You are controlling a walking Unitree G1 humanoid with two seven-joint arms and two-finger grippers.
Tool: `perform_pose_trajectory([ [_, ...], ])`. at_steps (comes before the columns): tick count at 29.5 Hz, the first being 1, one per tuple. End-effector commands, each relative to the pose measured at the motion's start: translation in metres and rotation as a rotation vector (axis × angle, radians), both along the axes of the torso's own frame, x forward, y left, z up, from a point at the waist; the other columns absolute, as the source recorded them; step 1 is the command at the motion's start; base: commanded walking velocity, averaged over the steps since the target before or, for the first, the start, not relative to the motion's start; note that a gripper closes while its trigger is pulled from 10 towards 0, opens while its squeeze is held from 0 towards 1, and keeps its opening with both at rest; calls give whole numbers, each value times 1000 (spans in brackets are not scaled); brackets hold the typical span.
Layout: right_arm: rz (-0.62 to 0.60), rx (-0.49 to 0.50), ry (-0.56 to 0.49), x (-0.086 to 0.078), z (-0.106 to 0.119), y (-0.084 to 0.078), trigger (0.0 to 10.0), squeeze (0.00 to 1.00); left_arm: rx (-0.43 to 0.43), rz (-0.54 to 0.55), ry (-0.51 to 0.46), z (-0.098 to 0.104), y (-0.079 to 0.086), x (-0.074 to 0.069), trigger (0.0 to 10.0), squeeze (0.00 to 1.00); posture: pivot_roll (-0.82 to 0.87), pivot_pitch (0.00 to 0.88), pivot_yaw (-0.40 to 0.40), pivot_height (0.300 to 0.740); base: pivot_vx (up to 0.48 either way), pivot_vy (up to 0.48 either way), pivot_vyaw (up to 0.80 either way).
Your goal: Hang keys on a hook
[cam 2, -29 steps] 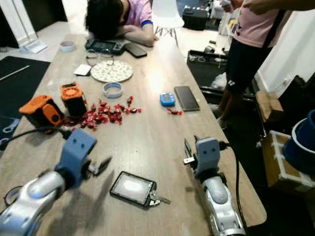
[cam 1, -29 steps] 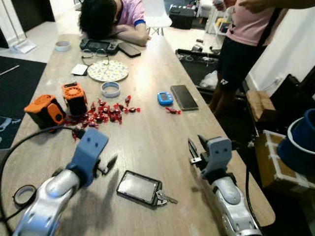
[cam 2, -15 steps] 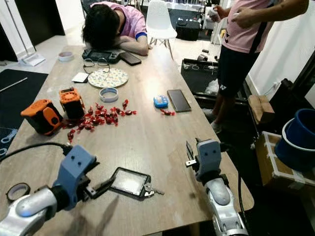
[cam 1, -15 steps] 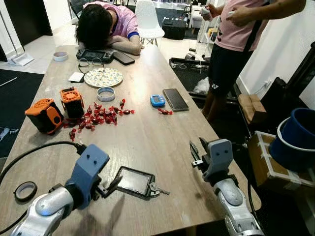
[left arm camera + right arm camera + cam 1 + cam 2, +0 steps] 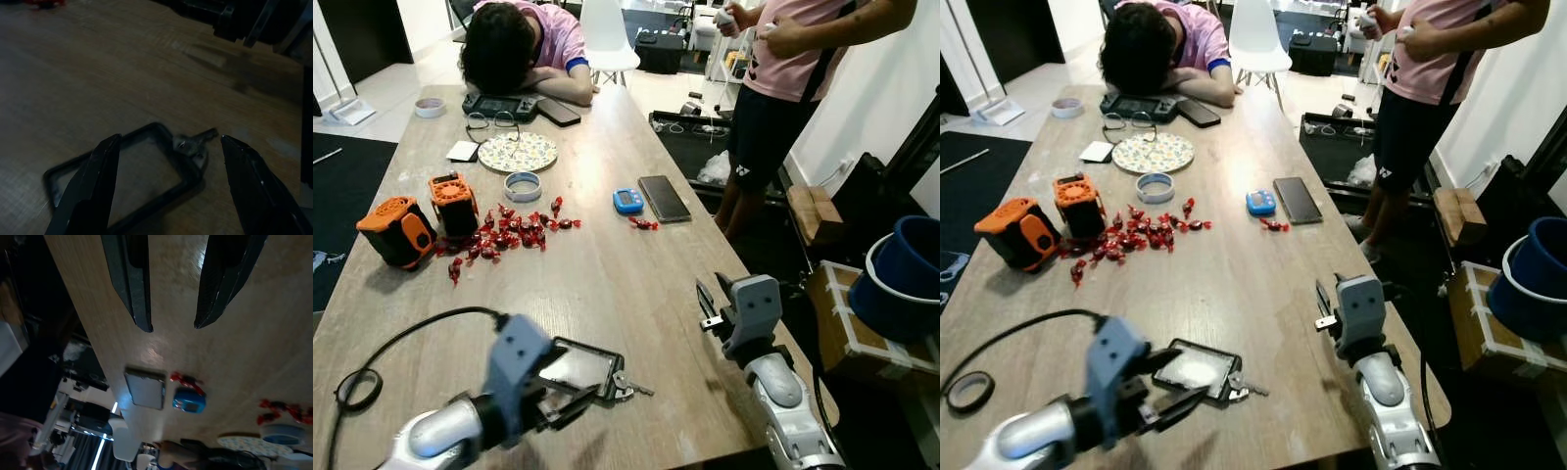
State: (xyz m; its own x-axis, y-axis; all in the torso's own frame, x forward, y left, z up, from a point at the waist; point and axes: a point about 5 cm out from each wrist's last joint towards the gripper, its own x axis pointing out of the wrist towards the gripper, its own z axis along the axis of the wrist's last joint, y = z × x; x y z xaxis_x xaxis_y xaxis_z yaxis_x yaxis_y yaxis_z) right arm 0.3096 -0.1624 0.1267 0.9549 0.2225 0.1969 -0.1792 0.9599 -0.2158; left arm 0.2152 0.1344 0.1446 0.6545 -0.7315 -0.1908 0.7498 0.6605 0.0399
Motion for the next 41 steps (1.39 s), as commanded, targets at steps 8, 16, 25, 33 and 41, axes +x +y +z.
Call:
perform_pose_trajectory([
  [8,-25,-6,7,-1,-2,-8,10000,0,-61,147,-33,-17,-8,24,10000,0,88,136,-72,740,0,0,0],
  [16,-32,-11,1,-1,0,-11,10000,0,-106,445,-116,-27,6,50,10000,0,72,135,-79,740,0,0,0],
  [25,-29,-18,-4,1,2,-12,10000,0,-299,507,-17,-36,-1,60,10000,0,68,129,-90,740,0,0,0],
  [33,-30,-22,-7,3,4,-13,10000,0,-390,499,7,-33,-11,66,10000,0,71,126,-90,740,0,0,0],
  [41,-36,-23,-15,3,5,-15,10000,0,-269,536,-108,-33,-23,71,10000,0,62,124,-85,740,0,0,0],
])
